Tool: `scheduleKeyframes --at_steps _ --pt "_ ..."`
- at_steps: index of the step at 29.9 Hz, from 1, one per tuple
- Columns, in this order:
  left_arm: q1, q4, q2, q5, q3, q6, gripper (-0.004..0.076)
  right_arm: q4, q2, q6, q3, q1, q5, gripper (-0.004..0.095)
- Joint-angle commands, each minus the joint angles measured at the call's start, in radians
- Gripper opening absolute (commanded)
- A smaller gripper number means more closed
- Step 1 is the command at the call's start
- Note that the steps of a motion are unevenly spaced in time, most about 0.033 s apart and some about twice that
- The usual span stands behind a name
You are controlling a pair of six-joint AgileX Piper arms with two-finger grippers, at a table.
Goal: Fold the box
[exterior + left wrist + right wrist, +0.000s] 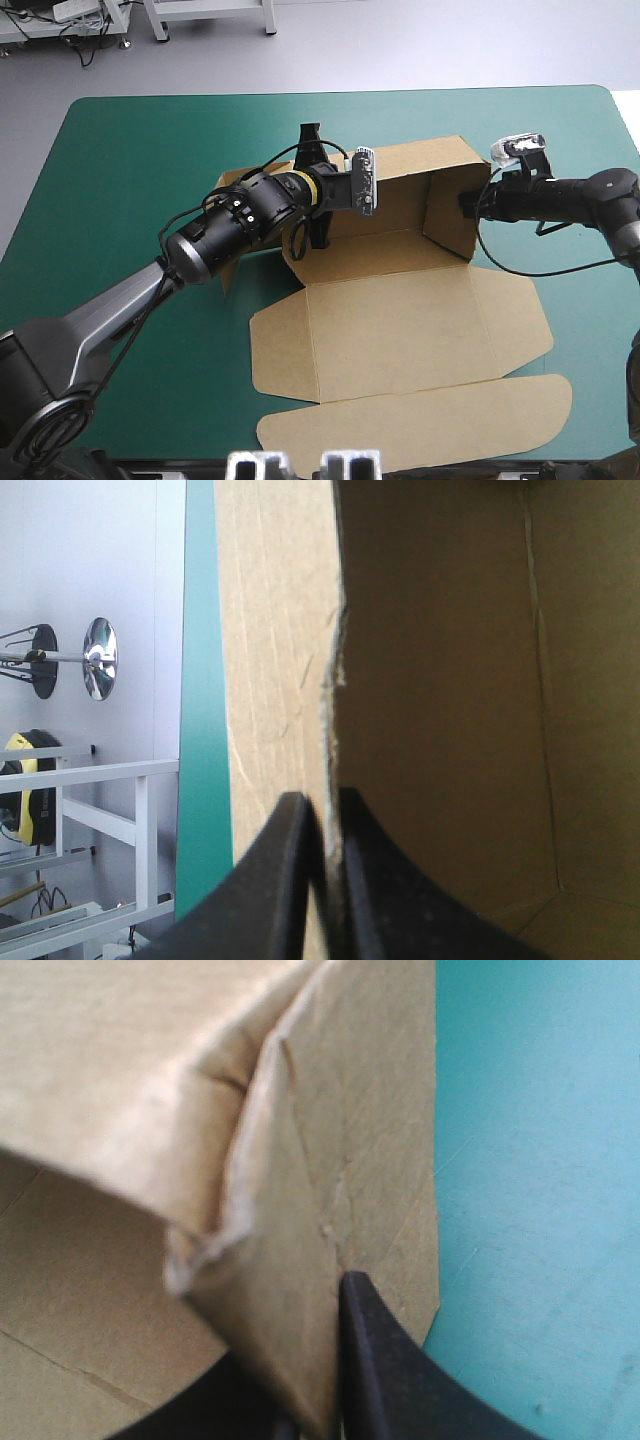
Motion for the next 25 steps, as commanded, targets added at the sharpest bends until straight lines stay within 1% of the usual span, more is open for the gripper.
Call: scheduleKeyframes --at_steps 1,3,4,7,8,9,10,13,16,21,25 --pt "-0.017 -0.035 -0.027 -0.073 -0.017 -0.004 0.0169 0.055 -0.012 0.017 -0.014 0.019 0.069 0.0000" --pt "-0.017 -0.036 -0.027 -0.114 -0.017 -0.004 0.0301 0.051 -0.012 0.017 -0.014 0.023 0.076 0.0000" --pt "-0.017 -0.036 -0.027 -0.137 -0.017 -0.004 0.0400 0.050 -0.012 0.019 -0.014 0.023 0.078 0.0000" --pt "-0.017 -0.043 -0.027 -0.189 -0.017 -0.004 0.0580 0.043 -0.012 0.027 -0.014 0.023 0.079 0.0000" --pt "-0.017 -0.049 -0.027 -0.193 -0.017 -0.006 0.0613 0.038 -0.012 0.030 -0.014 0.023 0.079 0.0000" --pt "-0.017 -0.058 -0.027 -0.193 -0.017 -0.017 0.0618 0.027 -0.012 0.035 -0.014 0.023 0.080 0.0000" --pt "-0.017 -0.072 -0.027 -0.199 -0.017 -0.031 0.0609 0.019 -0.012 0.040 -0.014 0.023 0.080 0.0000" --pt "-0.017 -0.116 -0.042 -0.214 -0.017 -0.086 0.0543 -0.012 -0.012 0.063 -0.014 0.023 0.080 0.0000" --pt "-0.031 -0.118 -0.087 -0.214 -0.019 -0.090 0.0452 -0.043 -0.012 0.084 -0.014 0.023 0.080 0.0000" --pt "-0.055 -0.145 -0.201 -0.194 -0.021 -0.090 0.0322 -0.044 -0.012 0.111 -0.014 0.023 0.088 0.0000" --pt "-0.055 -0.184 -0.290 -0.179 -0.021 -0.098 0.0254 -0.048 -0.012 0.119 -0.014 0.023 0.122 0.0000"
